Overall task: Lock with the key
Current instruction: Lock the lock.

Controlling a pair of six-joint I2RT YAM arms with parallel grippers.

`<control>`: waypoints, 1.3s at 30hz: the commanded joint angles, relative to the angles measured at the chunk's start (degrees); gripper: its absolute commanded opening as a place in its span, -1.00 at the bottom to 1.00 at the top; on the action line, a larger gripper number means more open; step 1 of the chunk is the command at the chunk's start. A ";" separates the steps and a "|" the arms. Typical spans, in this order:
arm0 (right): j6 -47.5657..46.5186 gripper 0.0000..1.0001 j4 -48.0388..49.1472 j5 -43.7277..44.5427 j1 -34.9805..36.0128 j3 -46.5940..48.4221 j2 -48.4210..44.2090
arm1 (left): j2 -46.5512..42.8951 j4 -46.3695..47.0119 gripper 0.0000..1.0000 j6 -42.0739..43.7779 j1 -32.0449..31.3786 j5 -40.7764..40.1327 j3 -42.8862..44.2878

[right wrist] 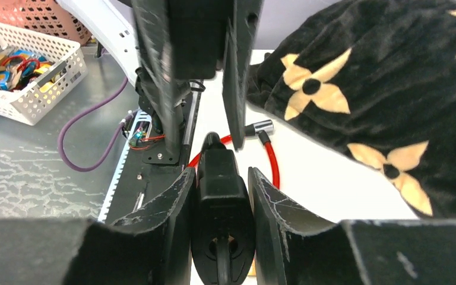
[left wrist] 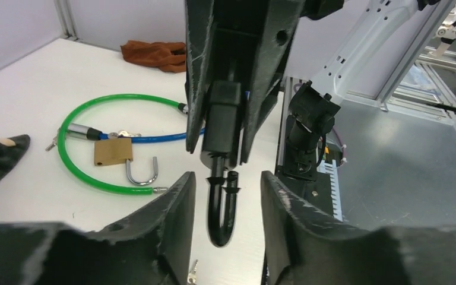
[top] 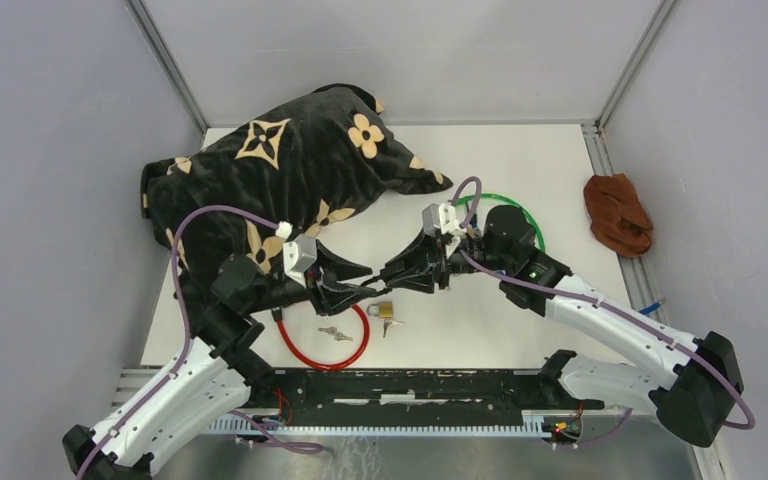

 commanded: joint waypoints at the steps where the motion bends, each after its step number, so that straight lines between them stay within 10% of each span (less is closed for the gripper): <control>1: 11.56 -1.00 12.98 1.49 -2.74 -2.84 -2.79 | -2.69 4.42 0.12 0.79 0.17 -2.03 0.44; 28: 34.42 -1.00 33.59 9.76 2.66 -8.31 2.50 | -15.00 18.87 0.50 -30.16 4.78 -8.10 -18.76; 33: 34.19 -1.00 34.57 11.95 3.93 -8.66 2.23 | -15.56 20.58 -0.07 -31.80 4.80 -7.44 -19.53; 39: 33.33 -1.00 33.25 11.90 4.19 -6.99 2.49 | -14.93 20.33 0.27 -31.67 4.73 -5.09 -19.65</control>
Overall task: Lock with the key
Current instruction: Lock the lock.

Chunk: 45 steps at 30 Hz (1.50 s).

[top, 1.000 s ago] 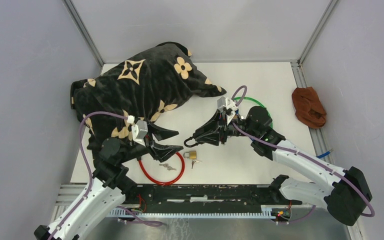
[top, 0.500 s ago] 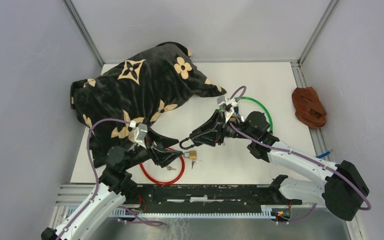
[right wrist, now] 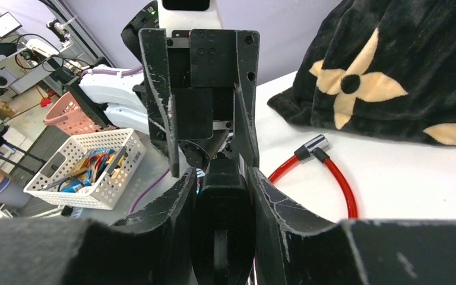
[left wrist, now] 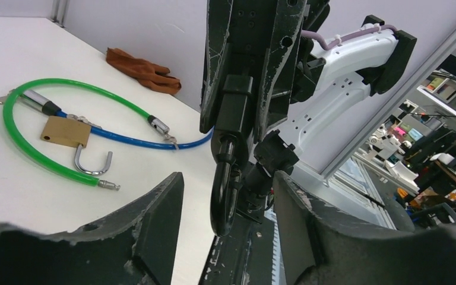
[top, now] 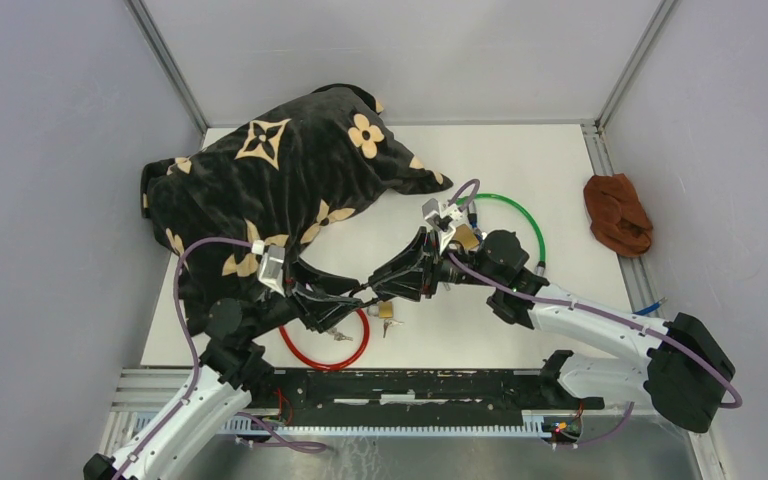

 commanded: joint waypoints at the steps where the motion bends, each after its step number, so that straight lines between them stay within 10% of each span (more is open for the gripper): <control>1: -0.71 -1.00 4.74 1.44 0.27 5.34 -0.73 | 0.51 3.02 0.28 -1.89 0.20 1.60 -0.24; 8: -0.75 -1.00 5.30 -0.35 0.27 8.05 1.21 | 3.26 4.24 -0.28 0.07 0.21 2.87 0.59; 12: -0.45 -1.00 5.29 -1.51 0.27 8.87 2.45 | 4.42 5.60 -0.95 0.73 0.29 0.83 2.33; 17: -4.71 -0.96 -2.51 -5.36 -0.52 10.88 2.90 | 5.40 4.82 -0.96 1.53 1.62 -1.73 6.34; 21: -9.34 -0.30 -8.81 -10.73 -2.48 12.88 3.46 | 6.89 4.64 -0.96 2.37 2.10 0.39 7.26; 24: -10.57 -0.16 -10.50 -14.31 -4.05 14.74 4.75 | 9.05 7.38 -0.96 6.00 2.08 1.72 7.31; 39: -18.01 0.11 -18.81 -21.08 -6.34 18.36 7.67 | 14.12 8.46 -0.96 11.39 2.08 4.05 9.33; 45: -14.31 -0.30 -14.69 -21.48 -6.36 18.06 9.00 | 15.53 8.25 -0.96 11.93 2.06 5.09 10.29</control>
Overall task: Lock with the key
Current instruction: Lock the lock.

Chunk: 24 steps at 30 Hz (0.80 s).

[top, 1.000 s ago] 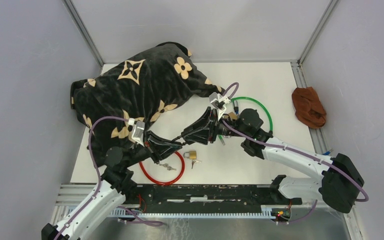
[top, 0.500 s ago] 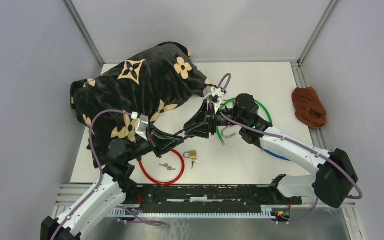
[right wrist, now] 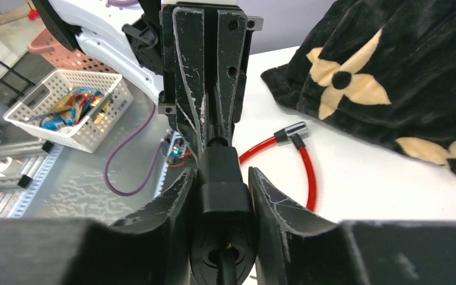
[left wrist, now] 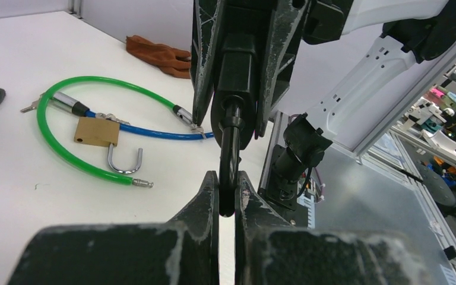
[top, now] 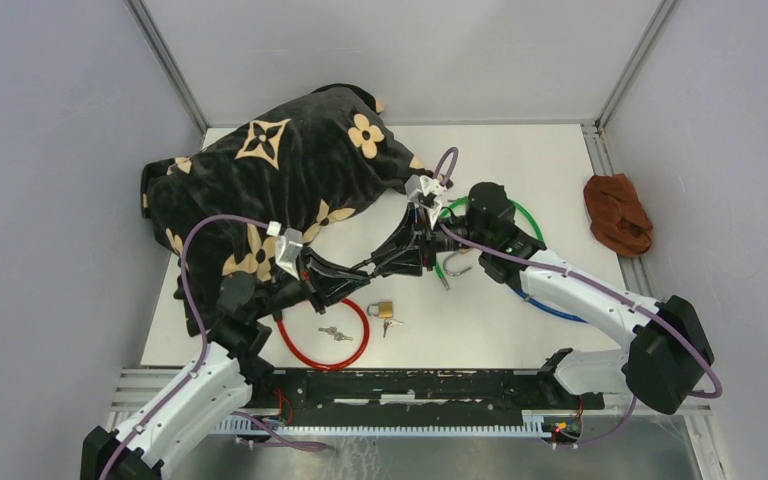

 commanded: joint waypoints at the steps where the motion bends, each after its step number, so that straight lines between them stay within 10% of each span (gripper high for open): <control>1: 2.80 -0.66 5.11 -2.91 1.00 1.63 1.04 | 0.81 5.29 -0.96 2.70 -0.21 0.09 4.54; 3: 3.19 -1.00 5.38 -1.93 0.96 1.09 1.34 | 0.95 5.33 -0.96 2.81 -0.15 0.11 4.79; 6: 5.72 -1.00 9.16 -0.06 0.03 -0.12 1.02 | 0.83 4.98 -0.96 2.94 -0.18 -0.47 5.10; 11: 23.99 -1.00 33.66 1.67 -4.02 -4.70 1.41 | 1.48 3.85 -0.09 2.63 -0.04 -3.45 6.67; 24: 54.78 -1.00 75.19 7.06 -14.92 -4.57 9.98 | 10.89 -19.40 0.99 20.92 0.00 -10.06 22.47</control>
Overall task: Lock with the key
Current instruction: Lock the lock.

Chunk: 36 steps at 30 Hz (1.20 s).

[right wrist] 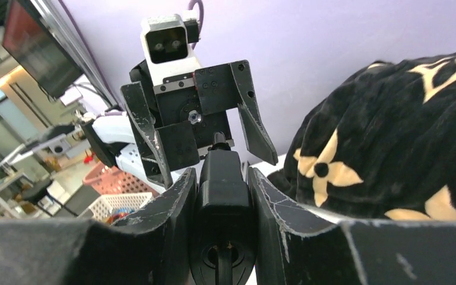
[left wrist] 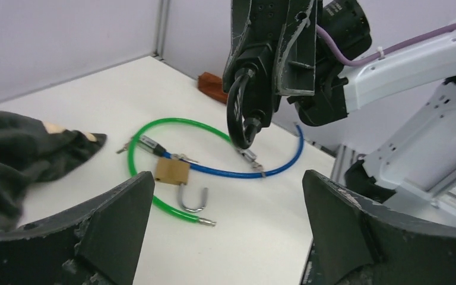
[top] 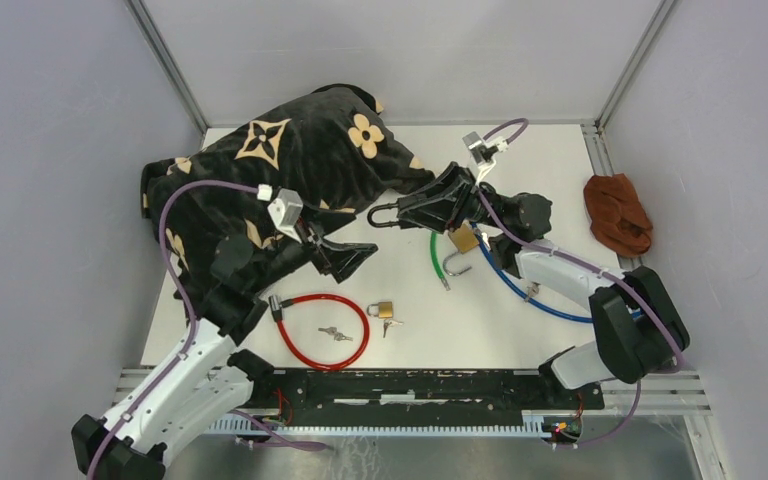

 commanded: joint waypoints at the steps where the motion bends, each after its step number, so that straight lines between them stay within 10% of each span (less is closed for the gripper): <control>1: 13.77 -1.00 23.96 3.23 -3.51 2.28 1.97 | 5.68 -12.12 0.99 15.68 0.01 1.77 8.98; 9: -7.56 -1.00 -4.69 3.23 -5.60 1.37 -7.21 | 16.00 -55.10 0.99 41.66 0.03 1.21 24.41; 18: -13.16 -1.00 -10.47 2.93 -5.89 -1.13 -11.96 | 27.48 -77.34 0.99 42.06 0.02 -10.95 39.40; 25: -21.75 -1.00 -20.08 3.40 -5.87 -1.38 -16.15 | 20.84 -61.85 0.99 28.12 0.13 -1.99 34.47; 36: -18.54 -1.00 -11.37 1.38 -5.59 -4.11 -19.16 | 20.07 -7.66 0.80 -0.37 2.76 26.57 20.82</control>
